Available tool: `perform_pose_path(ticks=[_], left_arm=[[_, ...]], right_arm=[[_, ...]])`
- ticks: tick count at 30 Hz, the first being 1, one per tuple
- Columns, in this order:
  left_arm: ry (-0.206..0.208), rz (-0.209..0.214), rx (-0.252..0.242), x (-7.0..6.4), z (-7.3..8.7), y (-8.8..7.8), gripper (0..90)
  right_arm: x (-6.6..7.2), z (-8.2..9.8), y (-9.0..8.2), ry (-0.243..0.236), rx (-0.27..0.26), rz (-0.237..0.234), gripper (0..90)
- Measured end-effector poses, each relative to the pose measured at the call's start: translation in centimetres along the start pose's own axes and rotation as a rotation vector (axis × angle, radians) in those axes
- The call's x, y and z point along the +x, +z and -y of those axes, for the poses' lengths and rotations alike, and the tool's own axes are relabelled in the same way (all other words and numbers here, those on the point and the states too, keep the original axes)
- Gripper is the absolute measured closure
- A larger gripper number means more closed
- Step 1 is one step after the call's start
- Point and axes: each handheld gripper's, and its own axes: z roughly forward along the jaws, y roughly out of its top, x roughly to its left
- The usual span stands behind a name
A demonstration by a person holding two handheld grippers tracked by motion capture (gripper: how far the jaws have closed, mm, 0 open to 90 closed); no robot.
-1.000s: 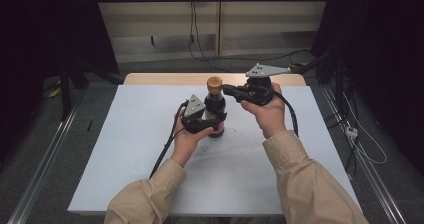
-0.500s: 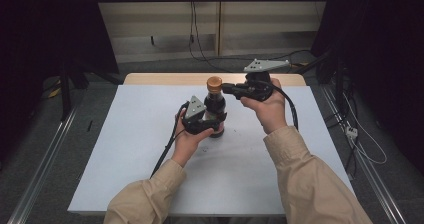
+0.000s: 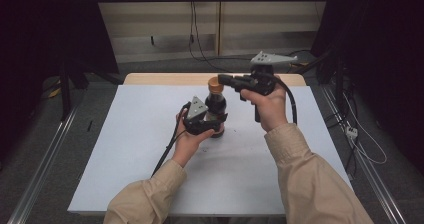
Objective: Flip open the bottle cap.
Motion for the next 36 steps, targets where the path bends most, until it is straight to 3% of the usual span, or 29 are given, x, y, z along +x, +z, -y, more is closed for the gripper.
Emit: perform_pose_path(ticks=[2, 3, 4, 5, 6, 8, 11, 12, 13, 15, 16, 17, 25, 36], left_arm=[[0.053, -0.031, 0.0, -1.6, -0.2, 0.5, 30.9], [0.002, -0.02, 0.013, -1.9, -0.1, 0.9, 29.4], [0.015, 0.025, 0.024, -1.9, -0.1, 1.0, 27.2], [0.026, 0.029, 0.025, -2.0, -0.1, 1.0, 27.0], [0.021, 0.002, 0.025, -2.2, -0.2, 1.0, 27.0], [-0.013, -0.038, 0.022, -2.0, -0.1, 1.0, 27.2], [-0.063, 0.023, 0.017, -0.7, 0.1, 0.7, 27.8], [-0.068, 0.009, 0.01, -0.6, 0.1, 0.7, 28.0], [-0.07, 0.043, 0.009, -0.4, 0.2, 0.7, 28.2], [-0.063, 0.032, 0.009, -0.5, 0.2, 0.7, 28.3], [-0.063, -0.008, 0.007, -0.7, 0.2, 0.7, 28.3], [-0.064, -0.009, 0.006, -0.8, 0.2, 0.7, 28.3], [-0.093, -0.001, 0.005, -0.2, 0.3, 0.5, 28.2], [-0.134, 0.013, -0.004, 0.3, 0.5, 0.4, 28.2]], right_arm=[[1.9, -2.2, 0.6, -0.141, 0.054, 0.067, 90.0], [2.7, -3.0, 0.9, -0.161, 0.066, 0.061, 90.0], [3.3, -3.6, 1.0, -0.186, 0.079, 0.076, 90.0], [3.5, -3.8, 0.9, -0.214, 0.09, 0.099, 90.0], [3.4, -3.7, 0.6, -0.219, 0.103, 0.105, 90.0], [2.8, -3.0, -0.1, -0.214, 0.117, 0.13, 90.0], [1.4, -1.6, -1.3, -0.177, 0.125, 0.149, 90.0], [0.9, -1.1, -1.7, -0.169, 0.13, 0.155, 90.0], [0.6, -0.8, -1.9, -0.167, 0.132, 0.16, 90.0], [-0.1, -0.1, -2.4, -0.151, 0.132, 0.163, 90.0], [-0.3, 0.2, -2.6, -0.143, 0.13, 0.164, 90.0], [-0.4, 0.4, -2.7, -0.135, 0.126, 0.159, 90.0], [-0.8, 1.1, -3.2, -0.114, 0.107, 0.154, 90.0], [-0.8, 2.6, -2.2, -0.107, 0.159, 0.136, 90.0]])
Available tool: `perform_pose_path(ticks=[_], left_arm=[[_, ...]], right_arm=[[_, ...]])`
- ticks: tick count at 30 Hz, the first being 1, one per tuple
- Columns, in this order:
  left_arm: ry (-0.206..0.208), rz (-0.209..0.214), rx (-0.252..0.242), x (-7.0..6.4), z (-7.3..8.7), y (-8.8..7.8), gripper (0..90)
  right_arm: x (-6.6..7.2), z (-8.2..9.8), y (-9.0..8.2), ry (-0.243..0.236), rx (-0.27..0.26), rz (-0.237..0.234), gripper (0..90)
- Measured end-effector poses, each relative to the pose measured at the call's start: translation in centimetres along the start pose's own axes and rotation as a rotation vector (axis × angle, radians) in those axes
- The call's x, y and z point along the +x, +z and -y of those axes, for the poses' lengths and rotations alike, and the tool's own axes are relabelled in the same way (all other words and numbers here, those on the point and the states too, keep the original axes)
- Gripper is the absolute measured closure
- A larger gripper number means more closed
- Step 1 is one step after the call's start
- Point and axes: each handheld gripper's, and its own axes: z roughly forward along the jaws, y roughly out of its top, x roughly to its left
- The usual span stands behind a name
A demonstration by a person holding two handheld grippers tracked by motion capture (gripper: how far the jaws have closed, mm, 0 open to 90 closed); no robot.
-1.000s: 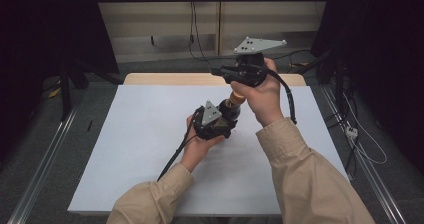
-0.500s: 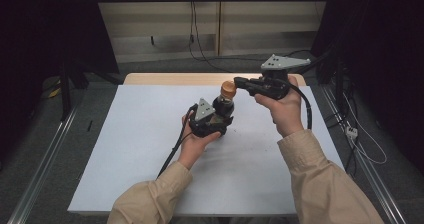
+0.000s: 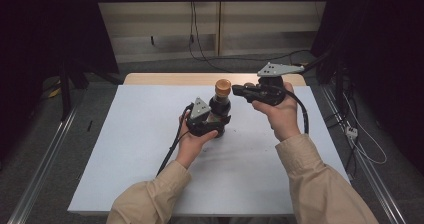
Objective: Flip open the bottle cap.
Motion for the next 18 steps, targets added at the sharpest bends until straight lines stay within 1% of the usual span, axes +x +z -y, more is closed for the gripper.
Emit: perform_pose_path(ticks=[4, 9, 13, 15, 18], left_arm=[[-0.001, -0.003, 0.001, 0.06, 0.0, -0.03, 28.2], [-0.009, -0.002, -0.004, 0.09, 0.03, 0.0, 28.2], [-0.006, -0.001, -0.002, 0.18, 0.05, -0.04, 28.2], [-0.014, -0.003, -0.004, 0.19, 0.07, -0.03, 28.3], [-0.014, -0.003, -0.003, 0.29, 0.09, -0.06, 28.3]], right_arm=[[0.24, 0.24, 0.49, -0.006, 0.019, -0.005, 90.0], [0.19, 0.22, 0.6, -0.004, 0.006, -0.012, 90.0], [0.29, 0.05, 0.66, -0.009, 0.012, -0.013, 90.0], [0.35, 0.04, 0.71, -0.006, 0.004, -0.02, 90.0], [0.53, -0.04, 0.82, -0.003, 0.0, -0.029, 90.0]])
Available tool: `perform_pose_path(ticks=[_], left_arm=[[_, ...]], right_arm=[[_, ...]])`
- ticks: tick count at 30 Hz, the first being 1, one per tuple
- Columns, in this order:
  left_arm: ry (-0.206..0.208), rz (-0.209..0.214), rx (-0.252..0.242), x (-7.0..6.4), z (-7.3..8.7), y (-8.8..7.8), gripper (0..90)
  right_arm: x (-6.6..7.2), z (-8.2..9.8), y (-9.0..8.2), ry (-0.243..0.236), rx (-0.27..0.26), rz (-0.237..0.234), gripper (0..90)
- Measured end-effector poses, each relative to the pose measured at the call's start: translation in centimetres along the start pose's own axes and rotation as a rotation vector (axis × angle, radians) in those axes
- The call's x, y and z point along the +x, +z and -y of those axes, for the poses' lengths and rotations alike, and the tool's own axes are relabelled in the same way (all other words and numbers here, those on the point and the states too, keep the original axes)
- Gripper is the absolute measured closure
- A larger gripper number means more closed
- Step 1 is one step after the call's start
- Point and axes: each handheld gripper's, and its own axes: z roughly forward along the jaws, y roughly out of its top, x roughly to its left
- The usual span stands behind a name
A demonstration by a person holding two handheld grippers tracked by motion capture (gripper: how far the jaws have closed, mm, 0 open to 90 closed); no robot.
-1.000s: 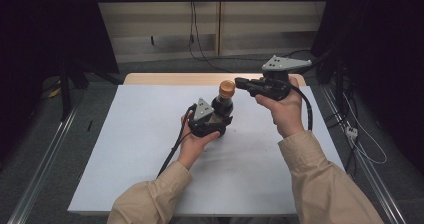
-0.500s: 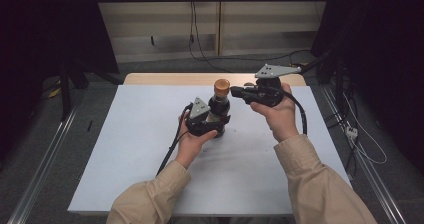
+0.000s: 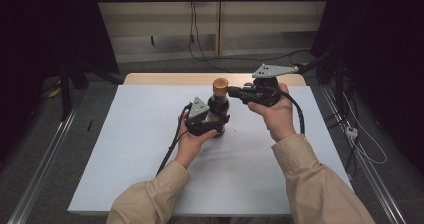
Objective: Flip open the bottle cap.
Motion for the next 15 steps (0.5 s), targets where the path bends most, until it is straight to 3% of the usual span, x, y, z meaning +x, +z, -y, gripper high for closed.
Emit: perform_pose_path(ticks=[15], left_arm=[[-0.003, 0.005, 0.003, 0.14, 0.04, -0.08, 28.5]], right_arm=[[0.2, -0.29, 0.28, 0.005, 0.0, 0.0, 90.0]])
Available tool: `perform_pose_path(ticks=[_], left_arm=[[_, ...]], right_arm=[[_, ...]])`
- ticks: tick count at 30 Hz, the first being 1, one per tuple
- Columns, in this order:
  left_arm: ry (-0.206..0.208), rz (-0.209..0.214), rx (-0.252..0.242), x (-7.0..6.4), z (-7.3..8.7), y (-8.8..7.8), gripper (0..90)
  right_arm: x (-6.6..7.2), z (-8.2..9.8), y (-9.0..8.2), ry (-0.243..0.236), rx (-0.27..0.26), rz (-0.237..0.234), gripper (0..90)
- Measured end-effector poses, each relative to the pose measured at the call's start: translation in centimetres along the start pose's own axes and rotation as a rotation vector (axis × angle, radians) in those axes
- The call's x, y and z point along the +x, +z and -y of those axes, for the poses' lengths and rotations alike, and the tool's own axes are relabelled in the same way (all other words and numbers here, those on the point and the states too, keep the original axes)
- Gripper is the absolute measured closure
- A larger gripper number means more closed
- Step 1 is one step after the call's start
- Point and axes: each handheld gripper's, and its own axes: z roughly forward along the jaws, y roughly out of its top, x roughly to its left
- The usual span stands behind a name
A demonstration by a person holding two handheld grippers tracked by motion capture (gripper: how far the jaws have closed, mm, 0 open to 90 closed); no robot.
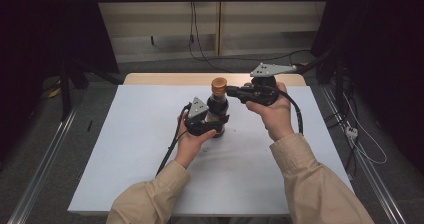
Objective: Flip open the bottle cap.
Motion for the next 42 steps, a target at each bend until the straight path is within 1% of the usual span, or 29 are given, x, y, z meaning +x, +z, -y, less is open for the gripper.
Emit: perform_pose_path(ticks=[6, 7, 9, 10, 12, 15, 16, 17, 18, 19, 21, 23, 24, 25, 27, 28, 30, 32, 34, 36, 37, 38, 40, 42], left_arm=[[-0.001, 0.005, 0.002, 0.0, 0.0, 0.0, 28.4], [0.001, -0.006, -0.003, 0.0, 0.0, 0.0, 28.5], [0.0, -0.006, -0.002, 0.1, 0.0, 0.0, 28.5], [-0.007, -0.008, -0.005, 0.0, 0.0, 0.0, 28.5], [-0.006, -0.005, -0.002, 0.1, 0.0, 0.0, 28.5], [-0.024, -0.004, -0.005, 0.3, 0.1, 0.0, 28.6], [-0.021, -0.002, -0.003, 0.4, 0.1, 0.0, 28.6], [-0.02, -0.003, -0.003, 0.4, 0.1, 0.0, 28.6], [-0.017, -0.003, -0.003, 0.3, 0.1, 0.0, 28.6], [-0.022, -0.006, -0.005, 0.2, 0.1, 0.0, 28.6], [-0.022, -0.005, -0.005, 0.2, 0.1, 0.0, 28.6], [-0.02, -0.004, -0.003, 0.3, 0.1, 0.0, 28.7], [-0.021, 0.006, -0.003, 0.4, 0.1, 0.0, 28.6], [-0.031, 0.004, -0.005, 0.4, 0.1, 0.0, 28.6], [-0.032, 0.003, -0.004, 0.4, 0.1, 0.0, 28.6], [-0.021, 0.002, -0.003, 0.4, 0.1, 0.0, 28.7], [-0.015, 0.001, -0.001, 0.3, 0.1, 0.0, 28.7], [-0.016, 0.001, -0.003, 0.2, 0.1, 0.0, 28.7], [-0.017, -0.001, 0.001, 0.3, 0.1, 0.0, 28.7], [-0.015, 0.003, 0.004, 0.4, 0.1, -0.1, 28.8], [-0.018, 0.005, 0.005, 0.5, 0.1, -0.1, 28.8], [-0.027, -0.004, -0.002, 0.4, 0.1, 0.0, 28.8], [-0.024, -0.004, -0.001, 0.5, 0.1, 0.0, 28.9], [-0.027, -0.003, -0.004, 0.5, 0.2, 0.0, 29.0]], right_arm=[[-0.1, -0.1, 0.0, 0.0, -0.004, -0.002, 90.0], [-0.1, -0.1, 0.0, 0.0, -0.003, -0.002, 90.0], [0.0, -0.1, 0.1, 0.002, -0.003, -0.003, 90.0], [0.0, -0.2, 0.1, 0.001, -0.001, -0.002, 90.0], [0.0, -0.2, 0.2, 0.004, -0.003, 0.0, 90.0], [0.1, -0.4, 0.3, 0.003, -0.003, 0.0, 90.0], [0.1, -0.5, 0.2, 0.008, -0.015, -0.004, 90.0], [0.1, -0.7, 0.2, 0.024, -0.037, -0.017, 90.0], [0.1, -0.9, 0.1, 0.03, -0.05, -0.018, 90.0], [0.2, -1.1, 0.1, 0.026, -0.047, -0.011, 90.0], [0.4, -1.5, 0.0, 0.003, -0.024, 0.009, 90.0], [0.4, -1.5, 0.0, -0.003, -0.007, 0.011, 90.0], [0.3, -1.3, 0.0, -0.004, -0.003, 0.012, 90.0], [0.2, -1.1, -0.1, 0.0, 0.003, 0.011, 90.0], [0.0, -0.6, -0.1, 0.009, 0.011, 0.016, 90.0], [-0.1, -0.4, 0.0, 0.012, 0.016, 0.017, 90.0], [-0.1, -0.2, 0.2, 0.01, 0.029, 0.017, 90.0], [-0.1, -0.3, 0.3, 0.012, 0.024, 0.01, 90.0], [0.0, -0.4, 0.5, 0.007, 0.033, 0.012, 90.0], [0.1, -0.5, 0.7, 0.013, 0.035, 0.012, 90.0], [0.2, -0.6, 0.8, 0.009, 0.031, 0.015, 90.0], [0.2, -0.6, 0.9, 0.009, 0.027, 0.011, 90.0], [0.3, -0.7, 0.9, 0.013, 0.012, 0.004, 90.0], [0.2, -0.8, 1.0, 0.011, 0.008, 0.007, 90.0]])
